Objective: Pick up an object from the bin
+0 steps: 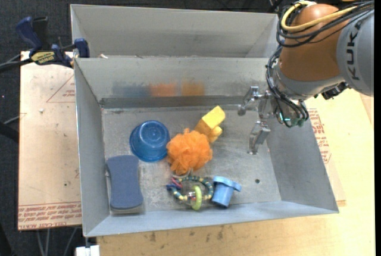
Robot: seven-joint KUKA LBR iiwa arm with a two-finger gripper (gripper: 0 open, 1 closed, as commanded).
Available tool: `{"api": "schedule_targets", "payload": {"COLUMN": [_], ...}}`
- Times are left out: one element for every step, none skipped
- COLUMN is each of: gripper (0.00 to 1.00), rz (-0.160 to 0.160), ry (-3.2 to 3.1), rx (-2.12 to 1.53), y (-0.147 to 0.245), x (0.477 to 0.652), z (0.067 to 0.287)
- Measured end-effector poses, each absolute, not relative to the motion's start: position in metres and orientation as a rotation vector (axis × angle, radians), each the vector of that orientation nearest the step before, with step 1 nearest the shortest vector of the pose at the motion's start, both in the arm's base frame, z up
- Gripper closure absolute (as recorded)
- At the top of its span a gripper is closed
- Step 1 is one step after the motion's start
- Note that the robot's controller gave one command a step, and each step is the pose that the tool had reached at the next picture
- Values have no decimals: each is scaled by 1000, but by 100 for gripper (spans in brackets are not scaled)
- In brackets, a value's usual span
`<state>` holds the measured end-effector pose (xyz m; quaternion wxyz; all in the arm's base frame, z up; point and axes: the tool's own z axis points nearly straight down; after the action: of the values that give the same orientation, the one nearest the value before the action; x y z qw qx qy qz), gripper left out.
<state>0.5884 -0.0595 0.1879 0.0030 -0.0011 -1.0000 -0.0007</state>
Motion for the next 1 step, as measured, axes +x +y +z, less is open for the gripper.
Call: {"api": "schedule_targets", "payload": {"gripper": [0], "rz": [-1], "ry": [-3143], "rx": [-1], "y": [-59], "x": [590], "z": [192]}}
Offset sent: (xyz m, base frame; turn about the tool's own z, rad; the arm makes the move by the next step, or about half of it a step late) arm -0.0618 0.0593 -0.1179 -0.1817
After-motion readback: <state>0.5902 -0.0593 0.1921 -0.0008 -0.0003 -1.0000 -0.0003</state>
